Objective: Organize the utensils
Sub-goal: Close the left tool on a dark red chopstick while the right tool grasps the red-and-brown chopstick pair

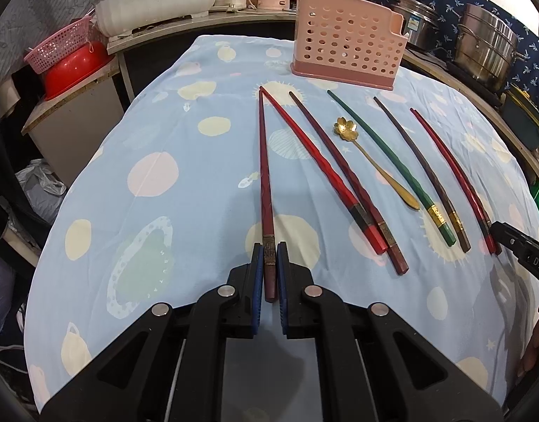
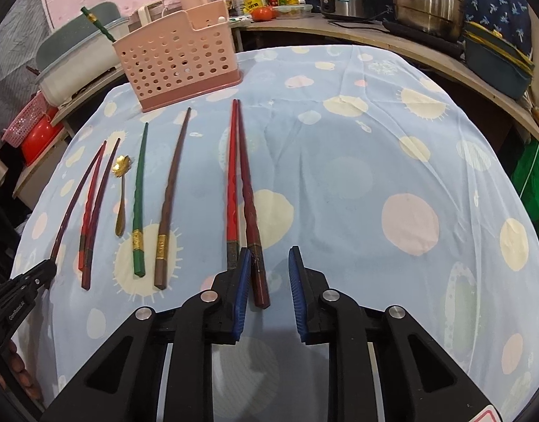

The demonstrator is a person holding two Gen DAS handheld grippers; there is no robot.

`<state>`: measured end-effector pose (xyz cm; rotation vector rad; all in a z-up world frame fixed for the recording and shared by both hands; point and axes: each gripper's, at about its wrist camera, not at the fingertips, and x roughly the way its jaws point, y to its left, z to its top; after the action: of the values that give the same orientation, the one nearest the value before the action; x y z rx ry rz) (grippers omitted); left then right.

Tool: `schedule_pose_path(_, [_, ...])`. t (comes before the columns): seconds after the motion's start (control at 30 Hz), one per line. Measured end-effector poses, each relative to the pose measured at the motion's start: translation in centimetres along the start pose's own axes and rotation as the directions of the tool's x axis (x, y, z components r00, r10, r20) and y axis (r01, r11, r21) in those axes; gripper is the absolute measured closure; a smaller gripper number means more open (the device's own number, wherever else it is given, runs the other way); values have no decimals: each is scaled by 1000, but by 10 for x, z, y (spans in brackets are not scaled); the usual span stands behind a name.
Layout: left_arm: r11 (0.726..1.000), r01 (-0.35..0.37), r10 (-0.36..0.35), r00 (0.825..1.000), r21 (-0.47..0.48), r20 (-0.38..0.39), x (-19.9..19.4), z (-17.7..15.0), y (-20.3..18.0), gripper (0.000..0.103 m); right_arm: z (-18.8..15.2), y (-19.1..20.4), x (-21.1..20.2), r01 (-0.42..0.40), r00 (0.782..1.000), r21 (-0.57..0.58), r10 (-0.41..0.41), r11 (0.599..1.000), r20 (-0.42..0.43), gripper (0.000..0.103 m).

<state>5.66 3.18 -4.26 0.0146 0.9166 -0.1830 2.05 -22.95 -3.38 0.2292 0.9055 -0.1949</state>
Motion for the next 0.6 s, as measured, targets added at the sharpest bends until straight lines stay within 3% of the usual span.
schedule_pose_path(0.23, [1000,7,-7,1000,-8,-1,0,0,1,95,0,7,4,-4,1000,-17,4,1000,-4,84])
schedule_pose_path(0.33, [1000,21,-21,1000,-20,-3,-1,1,4,96,1,8,4,-11,1000,-17,11,1000,-6,94])
schedule_pose_path(0.6, [998,57,-58,998,-40,-9,-4,-2,10,96,-4,7,-2,-33,999,-8,33,999,1,95])
